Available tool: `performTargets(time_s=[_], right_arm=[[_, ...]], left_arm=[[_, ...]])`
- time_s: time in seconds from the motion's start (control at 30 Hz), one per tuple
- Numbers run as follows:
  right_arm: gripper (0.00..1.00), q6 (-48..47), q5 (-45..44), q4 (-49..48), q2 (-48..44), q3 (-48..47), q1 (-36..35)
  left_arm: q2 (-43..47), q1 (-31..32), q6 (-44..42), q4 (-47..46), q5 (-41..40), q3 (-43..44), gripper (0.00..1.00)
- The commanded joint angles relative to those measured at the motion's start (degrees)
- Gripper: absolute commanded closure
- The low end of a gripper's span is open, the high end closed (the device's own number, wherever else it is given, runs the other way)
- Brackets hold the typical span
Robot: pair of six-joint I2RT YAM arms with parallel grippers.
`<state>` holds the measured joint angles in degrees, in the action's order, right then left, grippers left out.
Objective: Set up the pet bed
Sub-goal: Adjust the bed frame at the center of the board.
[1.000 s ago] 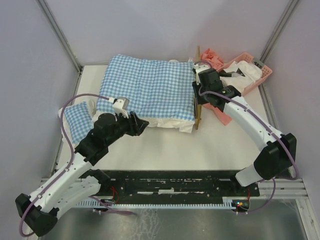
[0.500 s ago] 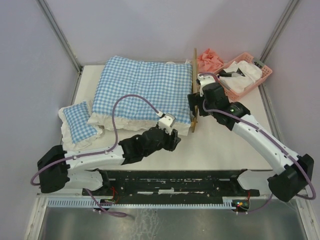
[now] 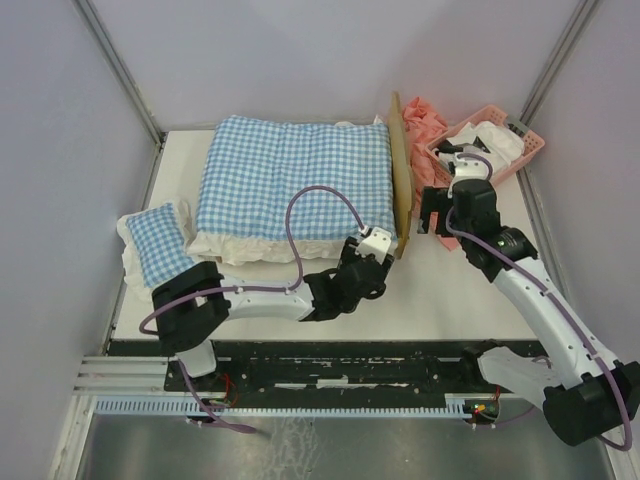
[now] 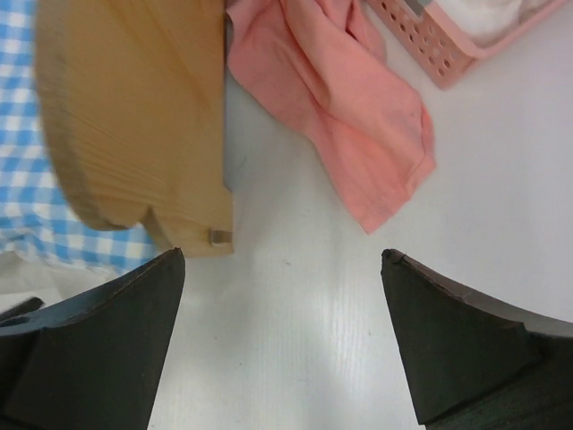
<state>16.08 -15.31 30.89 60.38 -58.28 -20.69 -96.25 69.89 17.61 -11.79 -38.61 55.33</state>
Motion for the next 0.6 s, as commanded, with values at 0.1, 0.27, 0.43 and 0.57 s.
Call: performTargets(time_s=[0.1,0.27,0.43,0.57], right_arm=[[0.01,-0.40,1.25,-3.69,-3.72,5.90,2.66],[0.11,-2.40,18.05,-12.63,0.38,6.34,3.11],[0.18,-1.42,29.13,-18.31,7.47,4.66,3.16],[0.30,-0.10,36.70,-21.12,11.30,4.28,2.31]], left_arm=[[-1.05,3.65,-3.19,1.51,-16.87,6.14,0.31],[8.53,3.58,4.49,2.71,-8.64,1.99,0.31],[17.96,-1.32,9.37,3.78,3.74,-3.16,0.31],[22.58,-3.08,7.01,2.60,8.57,-6.67,0.34]])
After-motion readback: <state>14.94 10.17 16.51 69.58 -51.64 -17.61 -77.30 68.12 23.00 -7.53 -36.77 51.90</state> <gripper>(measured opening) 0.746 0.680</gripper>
